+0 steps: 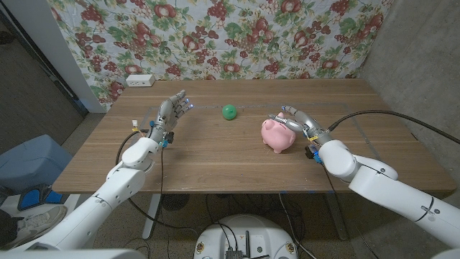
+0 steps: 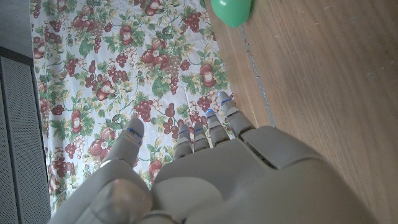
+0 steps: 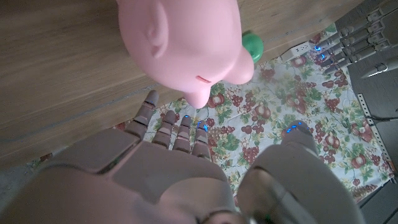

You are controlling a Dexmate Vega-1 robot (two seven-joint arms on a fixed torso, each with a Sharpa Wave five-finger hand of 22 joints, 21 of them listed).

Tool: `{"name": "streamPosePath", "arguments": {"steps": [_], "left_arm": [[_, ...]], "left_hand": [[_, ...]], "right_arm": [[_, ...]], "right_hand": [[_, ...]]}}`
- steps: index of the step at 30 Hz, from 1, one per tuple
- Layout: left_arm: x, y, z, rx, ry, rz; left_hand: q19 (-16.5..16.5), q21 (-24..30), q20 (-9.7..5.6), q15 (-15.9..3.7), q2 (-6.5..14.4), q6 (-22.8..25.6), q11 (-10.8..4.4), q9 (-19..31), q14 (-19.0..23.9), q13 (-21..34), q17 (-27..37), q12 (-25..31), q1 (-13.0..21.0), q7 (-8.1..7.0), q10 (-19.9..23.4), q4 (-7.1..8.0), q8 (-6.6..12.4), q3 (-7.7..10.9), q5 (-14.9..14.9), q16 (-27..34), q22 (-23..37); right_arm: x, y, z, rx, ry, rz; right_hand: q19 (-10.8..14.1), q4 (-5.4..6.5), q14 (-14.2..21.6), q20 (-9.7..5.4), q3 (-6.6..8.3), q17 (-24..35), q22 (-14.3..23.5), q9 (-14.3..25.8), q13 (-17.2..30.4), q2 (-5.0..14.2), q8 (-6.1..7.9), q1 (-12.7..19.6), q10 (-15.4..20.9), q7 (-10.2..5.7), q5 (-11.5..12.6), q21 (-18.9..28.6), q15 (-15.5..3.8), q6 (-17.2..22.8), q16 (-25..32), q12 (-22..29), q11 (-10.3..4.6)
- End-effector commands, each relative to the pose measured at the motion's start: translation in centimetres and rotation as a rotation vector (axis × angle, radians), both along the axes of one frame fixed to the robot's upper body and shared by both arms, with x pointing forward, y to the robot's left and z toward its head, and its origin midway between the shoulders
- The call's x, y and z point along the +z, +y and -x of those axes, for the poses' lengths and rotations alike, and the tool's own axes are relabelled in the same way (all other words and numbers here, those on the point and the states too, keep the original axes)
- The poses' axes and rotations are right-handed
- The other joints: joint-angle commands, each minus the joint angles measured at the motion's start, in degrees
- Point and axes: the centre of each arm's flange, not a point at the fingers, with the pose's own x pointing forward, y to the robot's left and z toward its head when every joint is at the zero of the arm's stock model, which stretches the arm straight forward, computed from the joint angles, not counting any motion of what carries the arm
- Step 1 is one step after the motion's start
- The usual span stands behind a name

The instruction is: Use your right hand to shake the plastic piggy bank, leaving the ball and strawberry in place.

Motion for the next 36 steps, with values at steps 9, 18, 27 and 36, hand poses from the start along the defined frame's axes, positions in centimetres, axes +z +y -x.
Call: {"name": "streamPosePath", "arguments": {"steps": [9, 18, 27, 36], "left_arm": [[-0.6, 0.2, 0.0, 0.0, 0.013, 0.009], [-0.6, 0.2, 0.0, 0.003, 0.011, 0.011], [-0.8, 0.1, 0.3, 0.005, 0.011, 0.011], [-0.4, -0.1, 0.2, 0.006, 0.016, -0.007]], "left_hand": [[0.5, 0.0, 0.06, -0.1, 1.1, 0.2, -0.19, 0.3, 0.6, 0.2, 0.2, 0.2, 0.6, -0.2, -0.4, -0.25, 0.06, 0.02, 0.0, 0.1, 0.1], [0.2, -0.1, -0.44, -0.57, 1.2, 0.2, -0.09, 0.3, -0.4, 0.2, 0.2, 0.2, 0.7, -0.05, -0.2, -0.29, 0.07, -0.13, 0.0, -0.2, 0.1], [-0.1, -0.3, -2.14, -1.77, 1.5, 0.3, 0.19, 0.3, -2.5, 0.2, 0.1, 0.3, 1.0, 0.08, 0.2, -0.44, 0.1, -0.44, 0.0, -0.7, 0.1], [-0.5, -0.4, -3.2, -2.34, 1.7, 0.5, 0.47, 0.3, -4.0, 0.2, 0.1, 0.4, 1.2, 0.37, 0.6, -0.5, 0.12, -0.76, 0.0, -0.8, 0.0]], "right_arm": [[1.5, -1.9, -0.5, 0.2, -0.087, -0.176], [1.9, -2.8, -1.0, 0.282, -0.116, -0.263], [2.1, -3.7, -1.8, 0.355, -0.129, -0.349], [1.9, -5.1, -2.9, 0.439, -0.162, -0.484]], "right_hand": [[1.4, 0.96, -0.3, -5.61, 0.14, -3.2, 0.0, -0.2, -2.4, 2.07, -0.47, -1.7, 1.7, 1.17, -0.1, -2.0, -0.4, 0.3, -0.9, 0.2, -0.64], [2.5, 0.71, -0.6, -7.6, 0.11, -5.9, -0.1, -0.4, -4.4, 2.62, -0.8, -2.0, 1.4, 6.78, -0.6, -3.5, -2.06, -0.3, -1.4, -0.2, -1.2], [2.7, 0.67, -0.8, -7.86, -0.05, -6.9, -0.1, -0.5, -5.0, 2.59, -0.81, -2.3, 1.1, 8.46, -0.8, -4.2, -1.99, -0.4, -1.5, -0.3, -0.9], [4.2, 0.53, -0.6, -8.67, -0.1, -8.5, -0.1, -0.5, -6.0, 2.83, -0.65, -2.4, 1.6, 10.08, -1.0, -4.7, -2.11, -0.2, -1.5, -0.1, 0.54]]}}
